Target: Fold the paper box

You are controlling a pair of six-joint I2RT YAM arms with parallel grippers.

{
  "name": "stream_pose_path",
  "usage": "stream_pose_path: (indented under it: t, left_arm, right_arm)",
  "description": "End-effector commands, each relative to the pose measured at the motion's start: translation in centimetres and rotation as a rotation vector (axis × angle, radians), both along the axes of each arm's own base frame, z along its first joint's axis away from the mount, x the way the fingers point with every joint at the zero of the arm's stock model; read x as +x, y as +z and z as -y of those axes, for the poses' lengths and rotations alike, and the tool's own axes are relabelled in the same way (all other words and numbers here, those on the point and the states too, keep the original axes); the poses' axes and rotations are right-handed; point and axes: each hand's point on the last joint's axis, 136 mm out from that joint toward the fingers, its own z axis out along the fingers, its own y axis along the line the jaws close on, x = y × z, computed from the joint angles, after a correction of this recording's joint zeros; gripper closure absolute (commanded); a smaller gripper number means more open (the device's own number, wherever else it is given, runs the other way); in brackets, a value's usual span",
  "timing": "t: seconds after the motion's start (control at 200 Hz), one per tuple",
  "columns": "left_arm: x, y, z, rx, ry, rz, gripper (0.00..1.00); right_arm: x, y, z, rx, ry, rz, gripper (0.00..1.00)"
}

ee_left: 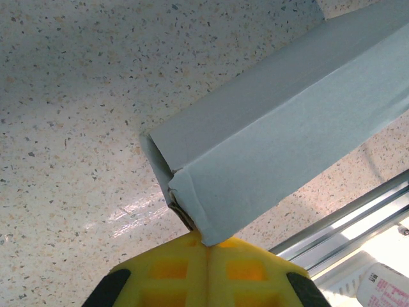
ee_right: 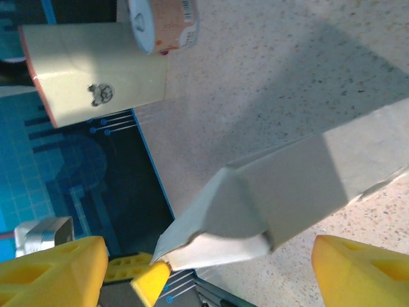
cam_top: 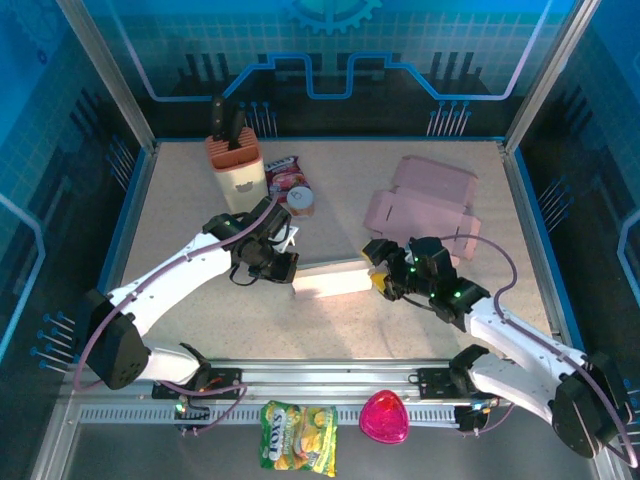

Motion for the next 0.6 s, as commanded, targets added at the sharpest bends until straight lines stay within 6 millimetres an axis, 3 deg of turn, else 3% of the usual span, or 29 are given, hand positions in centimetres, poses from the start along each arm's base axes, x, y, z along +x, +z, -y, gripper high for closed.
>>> stream_pose_path:
  t: [0.0,0.29,0.41,0.52,0.595]
  left_arm:
    - [-0.8,-0.6,-0.2,0.012,0.008,-0.017,1.00]
    - [-0.7,-0.2,0.1,-0.001,0.008,0.004,1.00]
    - [-0.4,1.5,0.3,-0.044,0.035,0.052,0.65]
    - [-0.2,3.6,0.6,-0.124,0.074,0.115,0.52]
    - [0.1,4.6,0.7,-0.171,0.113,0.150,0.50]
  right_arm:
    - [0.6,-0.4,0.0,0.059,-0.023,-0.023,0.21]
    - [0.7,-1.6,0.2,0.056,-0.038,-0.042,0.38]
    - [0.7,-1.9,0.4,0.050,-0.045,-0.049,0.42]
    - [0.6,-2.2,0.4,0.045,-0.045,-0.056,0.44]
    - [0.7,-2.4,0.4,0.044,-0.045,-0.058,0.46]
